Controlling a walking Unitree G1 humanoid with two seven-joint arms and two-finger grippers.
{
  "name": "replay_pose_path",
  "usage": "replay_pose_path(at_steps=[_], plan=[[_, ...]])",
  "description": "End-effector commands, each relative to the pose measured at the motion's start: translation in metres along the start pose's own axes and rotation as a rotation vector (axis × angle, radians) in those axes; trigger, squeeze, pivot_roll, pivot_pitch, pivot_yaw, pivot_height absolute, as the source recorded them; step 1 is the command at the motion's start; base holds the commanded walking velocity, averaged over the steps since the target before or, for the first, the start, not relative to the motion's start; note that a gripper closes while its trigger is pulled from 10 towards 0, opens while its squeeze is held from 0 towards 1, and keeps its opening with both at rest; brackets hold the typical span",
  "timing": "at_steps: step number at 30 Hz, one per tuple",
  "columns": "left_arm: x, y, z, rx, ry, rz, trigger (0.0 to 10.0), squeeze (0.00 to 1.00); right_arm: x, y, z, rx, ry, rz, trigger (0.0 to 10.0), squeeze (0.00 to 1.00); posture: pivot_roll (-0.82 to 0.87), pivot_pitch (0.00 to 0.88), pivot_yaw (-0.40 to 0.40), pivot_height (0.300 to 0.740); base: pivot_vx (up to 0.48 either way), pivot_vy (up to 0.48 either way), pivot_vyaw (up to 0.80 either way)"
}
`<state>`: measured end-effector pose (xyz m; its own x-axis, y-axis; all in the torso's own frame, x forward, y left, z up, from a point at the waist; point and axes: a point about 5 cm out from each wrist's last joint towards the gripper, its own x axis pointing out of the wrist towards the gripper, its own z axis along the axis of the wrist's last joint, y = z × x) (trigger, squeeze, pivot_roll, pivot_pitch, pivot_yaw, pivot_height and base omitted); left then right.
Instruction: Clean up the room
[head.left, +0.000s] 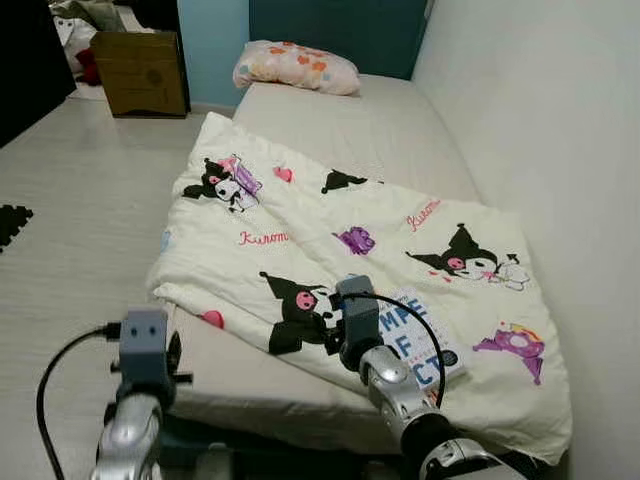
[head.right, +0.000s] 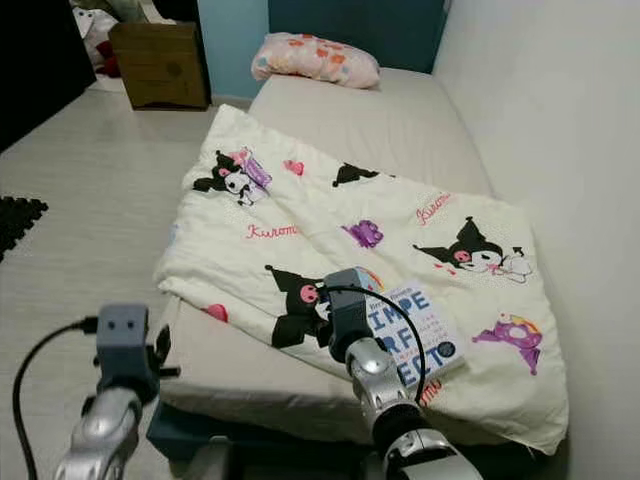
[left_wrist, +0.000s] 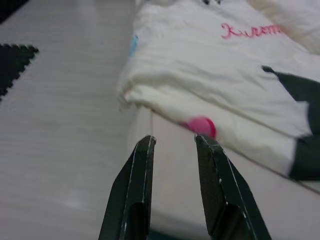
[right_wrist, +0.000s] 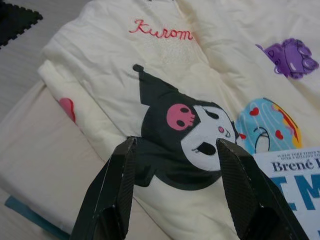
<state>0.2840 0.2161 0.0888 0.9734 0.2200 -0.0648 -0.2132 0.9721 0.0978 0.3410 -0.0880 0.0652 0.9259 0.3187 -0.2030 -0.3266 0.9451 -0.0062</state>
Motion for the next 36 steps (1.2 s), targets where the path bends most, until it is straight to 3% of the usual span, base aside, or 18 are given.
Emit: replay_pose_path(at_steps=[1, 15, 21, 24, 36], plan=[[-0.001, 0.002, -0.012, 0.008, 0.043, 0.001, 10.0, 0.00, -0.006, -0.010, -0.010, 0.031, 0.021, -0.049, 10.0, 0.00, 0.13, 0.161, -0.092, 0.595, 0.000, 0.000, 0.00], [0.015, -0.004, -0.007, 0.003, 0.041, -0.065, 10.0, 0.00, -0.017, -0.035, -0.018, 0.090, 0.002, -0.246, 10.0, 0.00, 0.10, 0.174, -0.058, 0.587, 0.000, 0.000, 0.00], [0.019, -0.006, -0.008, 0.019, 0.036, -0.086, 10.0, 0.00, -0.019, -0.035, -0.020, 0.099, 0.004, -0.231, 10.0, 0.00, 0.10, 0.176, -0.057, 0.572, 0.000, 0.000, 0.00], [0.023, -0.004, -0.010, 0.077, 0.043, -0.100, 10.0, 0.00, -0.017, -0.033, -0.018, 0.087, 0.002, -0.211, 10.0, 0.00, 0.09, 0.179, -0.059, 0.567, 0.000, 0.000, 0.00], [0.028, 0.000, -0.007, 0.104, 0.032, -0.102, 10.0, 0.00, -0.015, -0.032, -0.014, 0.081, -0.011, -0.189, 10.0, 0.00, 0.08, 0.186, -0.063, 0.547, 0.000, 0.000, 0.00]])
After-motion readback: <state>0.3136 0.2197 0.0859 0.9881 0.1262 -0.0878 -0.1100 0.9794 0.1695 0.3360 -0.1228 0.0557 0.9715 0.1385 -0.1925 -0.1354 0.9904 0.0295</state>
